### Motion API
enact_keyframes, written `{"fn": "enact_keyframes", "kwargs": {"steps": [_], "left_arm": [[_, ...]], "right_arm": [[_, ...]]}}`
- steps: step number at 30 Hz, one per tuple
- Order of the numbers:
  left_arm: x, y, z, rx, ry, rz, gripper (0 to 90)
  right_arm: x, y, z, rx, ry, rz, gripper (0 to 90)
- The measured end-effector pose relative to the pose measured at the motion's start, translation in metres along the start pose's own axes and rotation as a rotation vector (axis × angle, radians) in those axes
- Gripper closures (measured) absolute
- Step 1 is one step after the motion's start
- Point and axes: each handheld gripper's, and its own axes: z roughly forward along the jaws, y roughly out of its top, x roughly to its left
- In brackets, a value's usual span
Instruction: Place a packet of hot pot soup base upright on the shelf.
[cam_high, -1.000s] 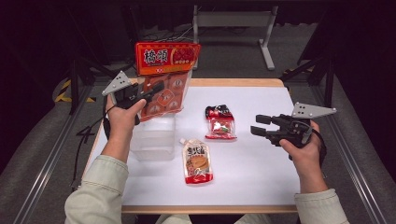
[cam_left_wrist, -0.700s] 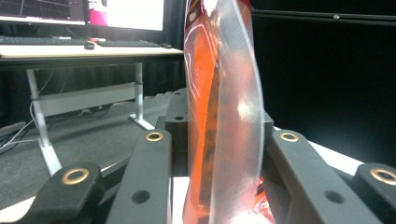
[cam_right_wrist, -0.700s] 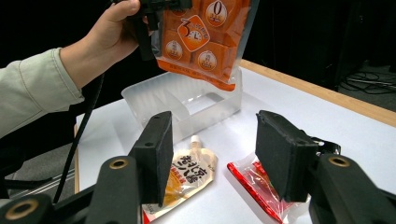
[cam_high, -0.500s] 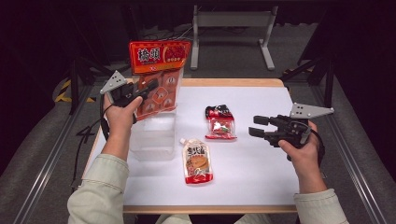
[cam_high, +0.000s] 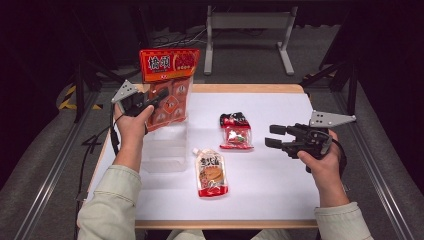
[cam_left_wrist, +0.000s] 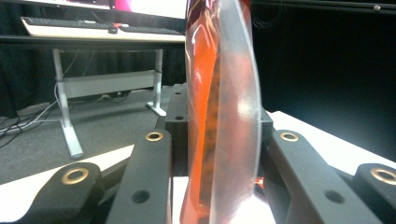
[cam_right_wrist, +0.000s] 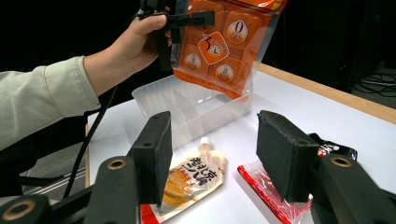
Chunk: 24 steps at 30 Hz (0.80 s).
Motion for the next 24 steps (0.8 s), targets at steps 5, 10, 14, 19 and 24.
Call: {"fn": "enact_keyframes", "kwargs": {"steps": [5,10,14,19,24], "left_arm": [[-0.002,0.0,0.006,0.02,0.006,0.003,70.5],[0.0,-0.006,0.011,0.065,0.01,-0.009,70.5],[-0.001,-0.008,0.015,0.076,0.014,-0.003,70.5],[-0.001,-0.008,0.016,0.095,0.017,-0.018,70.4],[0.003,-0.007,0.013,0.131,0.017,-0.054,70.4]], "right_arm": [[0.001,0.0,0.001,-0.002,0.014,0.0,45.9],[0.002,0.0,0.001,-0.001,0.018,-0.006,45.8],[0.001,0.0,0.002,0.0,0.018,-0.004,45.7],[0.002,0.0,0.003,0.002,0.02,-0.005,45.7],[0.002,0.0,0.003,0.003,0.023,-0.005,45.6]]}}
